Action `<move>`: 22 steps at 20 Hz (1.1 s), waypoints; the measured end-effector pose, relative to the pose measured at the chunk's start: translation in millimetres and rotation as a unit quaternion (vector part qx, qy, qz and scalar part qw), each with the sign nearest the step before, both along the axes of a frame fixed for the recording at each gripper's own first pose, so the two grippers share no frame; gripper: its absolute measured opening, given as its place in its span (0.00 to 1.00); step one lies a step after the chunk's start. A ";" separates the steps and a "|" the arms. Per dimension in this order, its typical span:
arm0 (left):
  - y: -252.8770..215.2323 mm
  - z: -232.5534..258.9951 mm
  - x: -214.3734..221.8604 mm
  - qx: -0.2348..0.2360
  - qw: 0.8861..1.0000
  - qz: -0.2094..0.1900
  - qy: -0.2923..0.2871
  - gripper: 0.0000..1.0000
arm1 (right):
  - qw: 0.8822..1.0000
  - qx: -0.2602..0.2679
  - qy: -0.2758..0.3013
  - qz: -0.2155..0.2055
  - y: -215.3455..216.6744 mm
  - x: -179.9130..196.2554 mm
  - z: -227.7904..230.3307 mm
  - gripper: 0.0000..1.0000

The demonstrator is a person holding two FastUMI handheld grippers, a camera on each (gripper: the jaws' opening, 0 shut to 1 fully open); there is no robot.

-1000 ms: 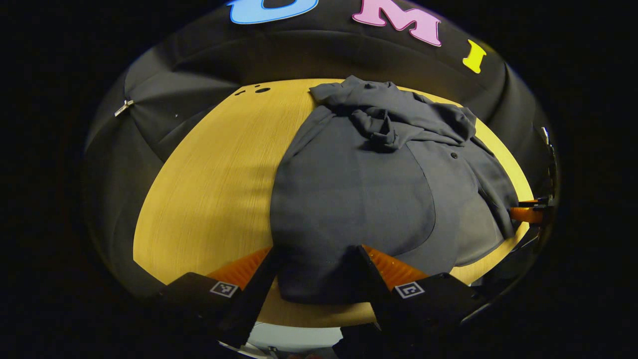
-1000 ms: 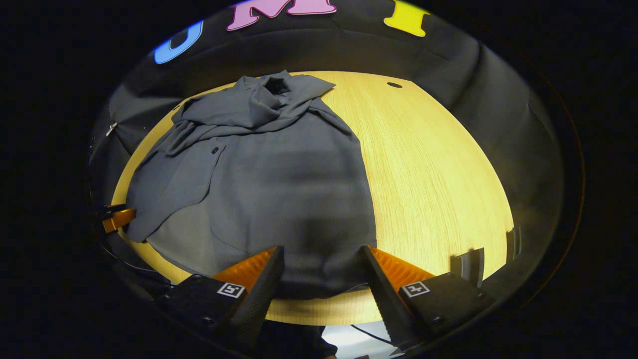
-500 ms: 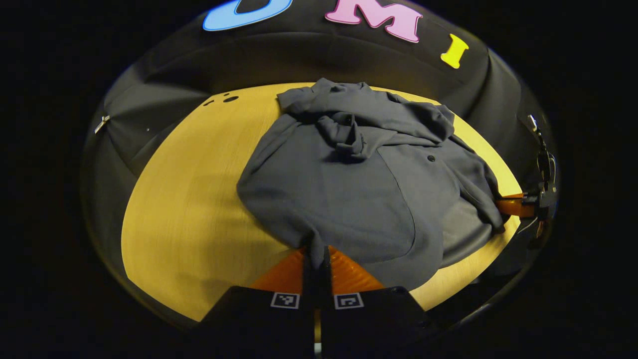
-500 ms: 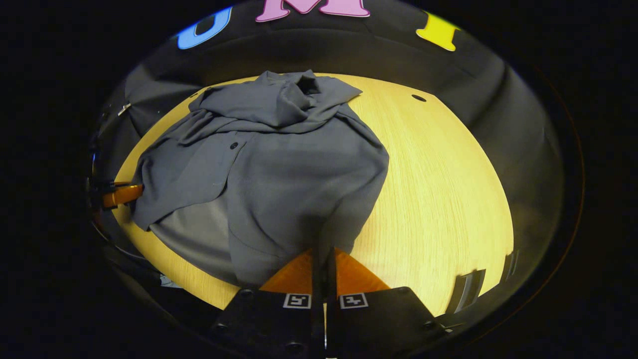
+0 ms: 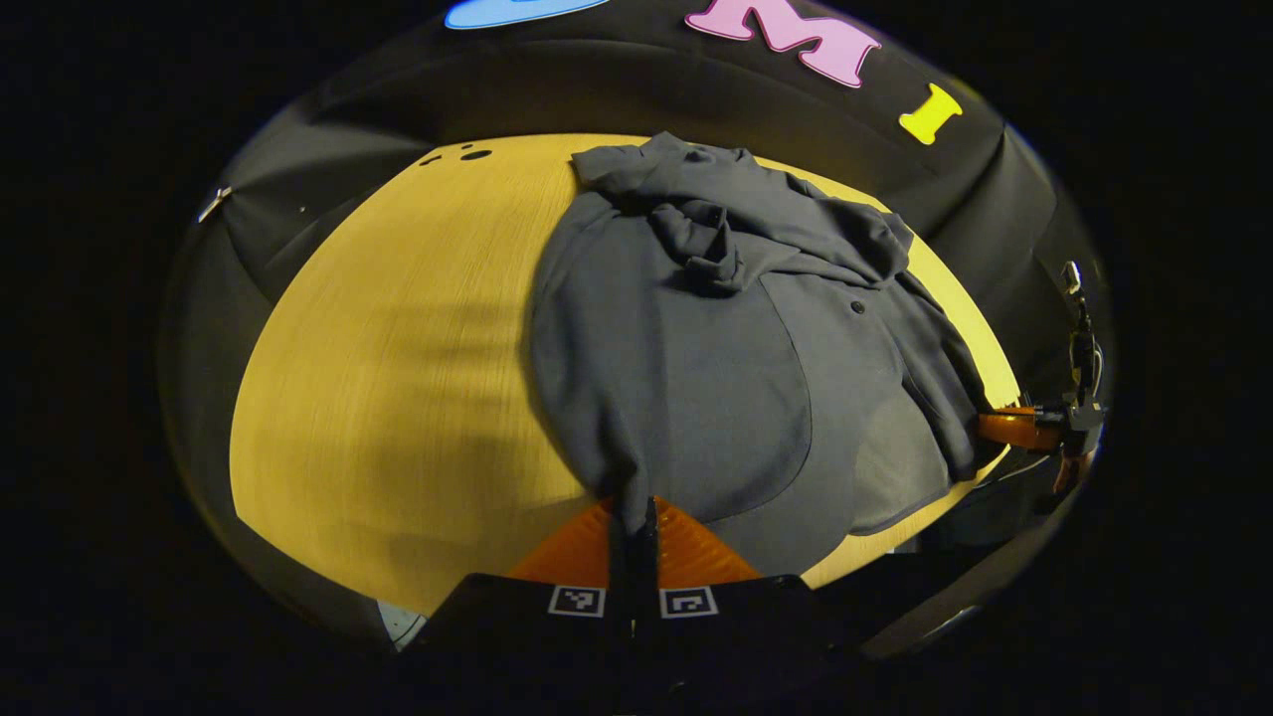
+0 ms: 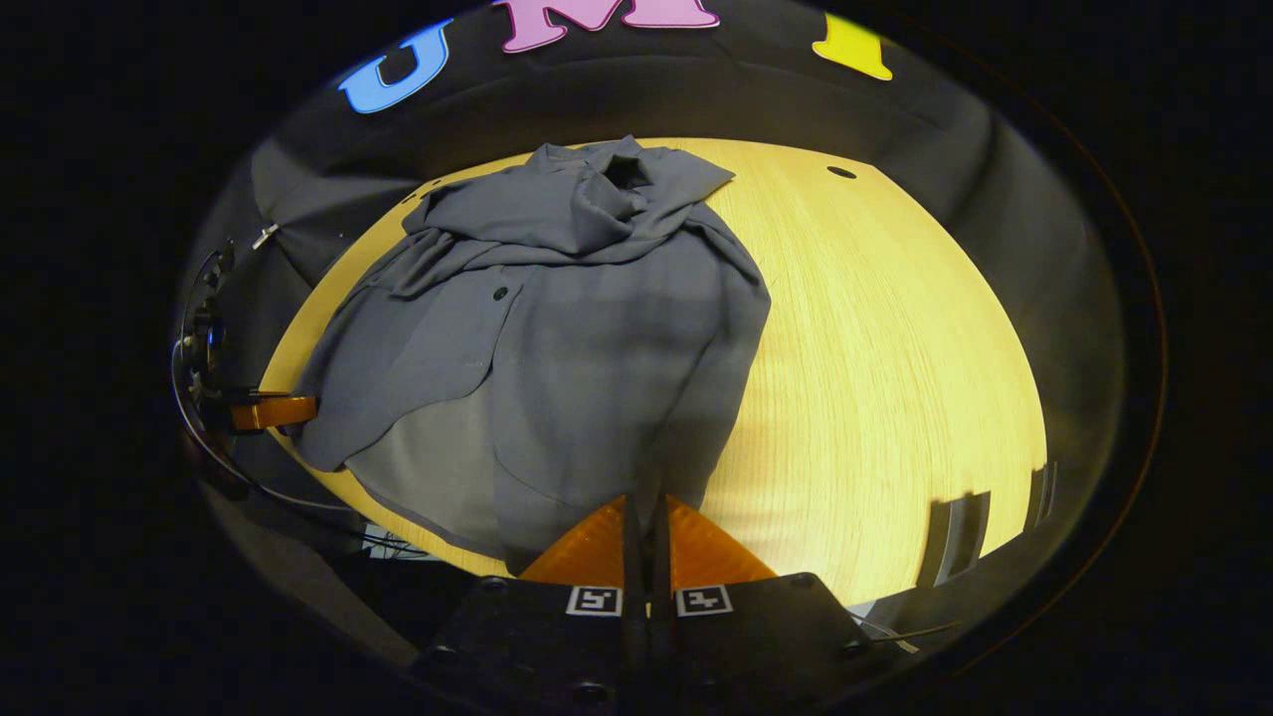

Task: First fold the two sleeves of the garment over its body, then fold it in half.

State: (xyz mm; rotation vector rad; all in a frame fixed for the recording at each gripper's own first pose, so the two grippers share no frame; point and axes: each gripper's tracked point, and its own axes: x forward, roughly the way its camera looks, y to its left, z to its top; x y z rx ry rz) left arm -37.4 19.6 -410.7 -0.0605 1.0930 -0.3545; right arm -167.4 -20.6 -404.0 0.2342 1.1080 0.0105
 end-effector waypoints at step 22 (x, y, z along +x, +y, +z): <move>-15.8 152.5 120.0 -0.120 0.986 0.058 -0.104 0.06 | 0.973 0.052 -0.220 -0.051 -29.1 113.9 160.4 0.05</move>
